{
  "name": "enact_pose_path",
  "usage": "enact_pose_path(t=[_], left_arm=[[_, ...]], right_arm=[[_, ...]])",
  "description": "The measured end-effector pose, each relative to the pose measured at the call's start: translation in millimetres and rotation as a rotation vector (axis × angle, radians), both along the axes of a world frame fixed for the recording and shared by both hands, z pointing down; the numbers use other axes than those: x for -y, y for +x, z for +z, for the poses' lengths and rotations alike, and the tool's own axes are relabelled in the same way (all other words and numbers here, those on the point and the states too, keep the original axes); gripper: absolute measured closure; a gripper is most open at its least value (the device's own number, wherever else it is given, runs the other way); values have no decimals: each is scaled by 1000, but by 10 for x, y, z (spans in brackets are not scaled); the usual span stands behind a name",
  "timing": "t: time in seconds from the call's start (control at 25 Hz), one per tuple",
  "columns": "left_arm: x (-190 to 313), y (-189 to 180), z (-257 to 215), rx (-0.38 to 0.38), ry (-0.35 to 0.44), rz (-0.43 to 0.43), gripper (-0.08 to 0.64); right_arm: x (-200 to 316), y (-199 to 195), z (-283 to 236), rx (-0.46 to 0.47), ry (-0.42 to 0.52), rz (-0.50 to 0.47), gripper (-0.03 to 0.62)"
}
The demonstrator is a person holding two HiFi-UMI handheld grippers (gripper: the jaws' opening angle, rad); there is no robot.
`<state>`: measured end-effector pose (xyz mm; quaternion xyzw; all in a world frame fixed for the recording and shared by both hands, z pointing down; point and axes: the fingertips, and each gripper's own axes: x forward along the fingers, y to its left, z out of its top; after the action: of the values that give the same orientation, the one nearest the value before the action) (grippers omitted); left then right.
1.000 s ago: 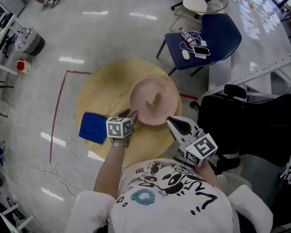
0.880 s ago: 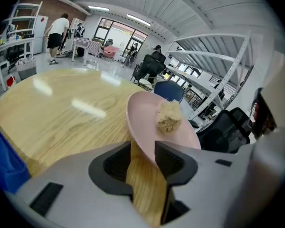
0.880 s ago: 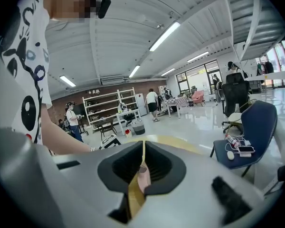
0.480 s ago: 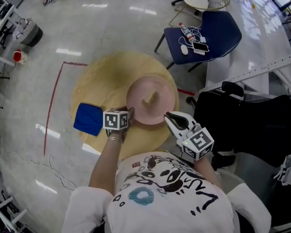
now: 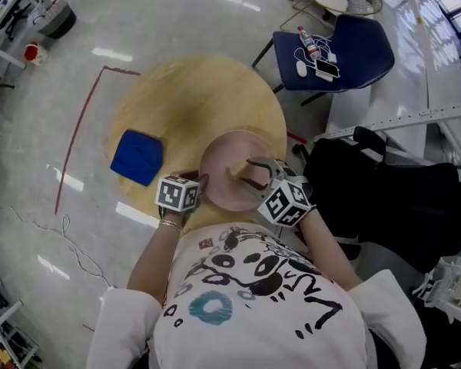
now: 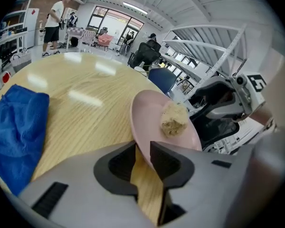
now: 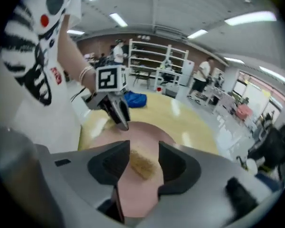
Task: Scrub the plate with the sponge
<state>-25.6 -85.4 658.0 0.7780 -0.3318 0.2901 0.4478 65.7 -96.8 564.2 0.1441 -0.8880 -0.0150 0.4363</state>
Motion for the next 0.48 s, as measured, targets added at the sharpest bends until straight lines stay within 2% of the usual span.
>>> enact_pose_path(t=[0.12,0.2,0.32,0.48], left_arm=[[-62,-70,7,-8,-2,-4,468],[-73,-71,12,-17,-2,-8,474],[-75,-67,7,-23,1,-8,477],[-78,-85,6,-32,14,-23,477]], right_arm=[[-167,-81,201,-129,63,-287,408],[-258,-76,353,-192,55,-401,408],[-320,-86,565,-233,-1,-443,408],[-317,-165,715,-214,-55,-390,444]])
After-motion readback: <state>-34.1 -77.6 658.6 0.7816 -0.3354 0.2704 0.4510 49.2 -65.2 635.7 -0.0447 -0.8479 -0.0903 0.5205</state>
